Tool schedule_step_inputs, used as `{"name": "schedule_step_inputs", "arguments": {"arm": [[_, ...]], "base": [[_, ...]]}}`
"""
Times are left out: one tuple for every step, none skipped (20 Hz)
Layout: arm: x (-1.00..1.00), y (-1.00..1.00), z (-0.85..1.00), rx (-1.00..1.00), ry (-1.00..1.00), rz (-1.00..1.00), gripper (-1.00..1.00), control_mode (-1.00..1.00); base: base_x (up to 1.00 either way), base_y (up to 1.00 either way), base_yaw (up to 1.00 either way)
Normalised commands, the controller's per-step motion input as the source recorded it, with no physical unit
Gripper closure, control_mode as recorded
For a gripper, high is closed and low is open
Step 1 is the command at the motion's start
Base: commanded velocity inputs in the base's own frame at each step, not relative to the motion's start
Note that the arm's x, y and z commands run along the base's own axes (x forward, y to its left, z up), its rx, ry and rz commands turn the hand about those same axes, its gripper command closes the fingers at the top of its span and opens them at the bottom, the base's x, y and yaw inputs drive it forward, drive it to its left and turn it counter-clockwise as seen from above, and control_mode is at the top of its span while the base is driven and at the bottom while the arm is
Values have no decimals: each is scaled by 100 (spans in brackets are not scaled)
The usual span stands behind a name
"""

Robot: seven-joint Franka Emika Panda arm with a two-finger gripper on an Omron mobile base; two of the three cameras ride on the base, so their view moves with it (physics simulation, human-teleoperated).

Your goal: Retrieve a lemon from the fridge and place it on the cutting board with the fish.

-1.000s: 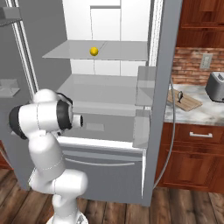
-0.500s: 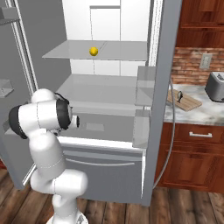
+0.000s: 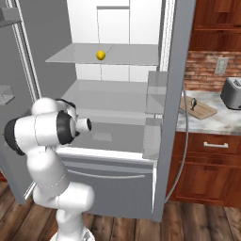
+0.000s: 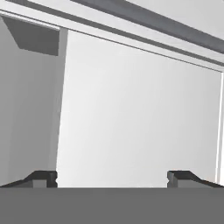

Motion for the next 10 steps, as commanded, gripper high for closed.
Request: {"name": "schedule_step_inputs", "arguments": {"arm": [[19, -84, 29, -37, -6, 0, -100, -100], [23, -84, 29, -39, -7, 0, -100, -100], [19, -81, 29, -41, -8, 0, -100, -100], [1, -71, 33, -45, -9, 0, -100, -100], [0, -64, 37, -48, -9, 0, -100, -100], [0, -62, 44, -50, -10, 0, -100, -100], [0, -65, 47, -49, -10, 0, -100, -100], [-11, -72, 51, -48, -12, 0, -100, -100], [-16, -77, 51, -47, -14, 0, -100, -100], [-25, -71, 64, -45, -16, 3, -100, -100]], "base": [[0, 0, 0], [0, 0, 0], [0, 0, 0], [0, 0, 0], [0, 0, 0], [0, 0, 0], [0, 0, 0], [0, 0, 0], [0, 0, 0], [0, 0, 0]]}}
